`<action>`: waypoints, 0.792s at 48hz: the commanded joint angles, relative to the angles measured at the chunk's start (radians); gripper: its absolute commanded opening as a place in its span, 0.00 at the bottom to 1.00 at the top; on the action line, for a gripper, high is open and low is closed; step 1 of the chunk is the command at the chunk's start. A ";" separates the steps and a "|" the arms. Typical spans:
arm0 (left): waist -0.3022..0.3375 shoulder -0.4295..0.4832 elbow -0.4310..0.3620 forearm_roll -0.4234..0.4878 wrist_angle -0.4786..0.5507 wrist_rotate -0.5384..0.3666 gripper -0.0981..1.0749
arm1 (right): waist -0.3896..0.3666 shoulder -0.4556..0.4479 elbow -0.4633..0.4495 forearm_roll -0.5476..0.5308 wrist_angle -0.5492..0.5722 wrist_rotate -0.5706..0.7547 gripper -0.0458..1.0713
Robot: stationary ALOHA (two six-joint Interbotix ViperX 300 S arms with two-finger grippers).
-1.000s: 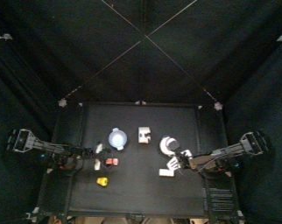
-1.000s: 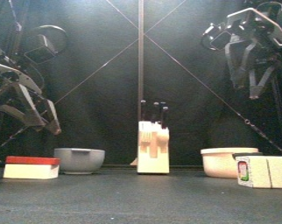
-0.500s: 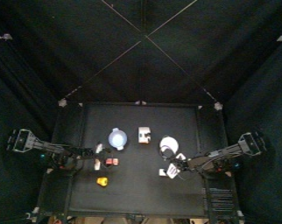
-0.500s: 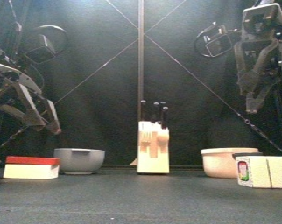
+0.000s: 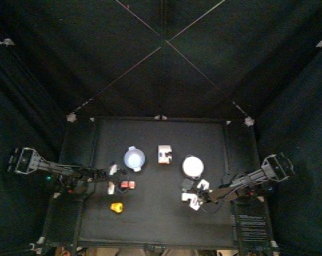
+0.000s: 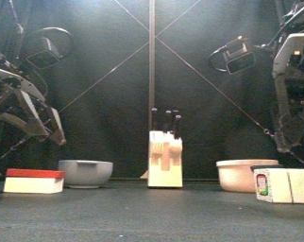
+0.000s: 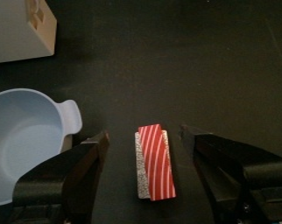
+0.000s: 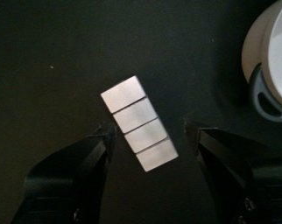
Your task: Grab sushi roll
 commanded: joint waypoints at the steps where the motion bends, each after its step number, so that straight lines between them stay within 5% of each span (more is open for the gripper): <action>1: 0.000 0.000 -0.014 -0.002 -0.006 0.002 0.92 | 0.002 0.015 -0.017 0.005 0.002 -0.002 0.88; 38: 0.000 0.000 -0.014 0.000 -0.008 0.002 0.92 | -0.011 0.201 -0.046 0.114 0.031 -0.002 0.88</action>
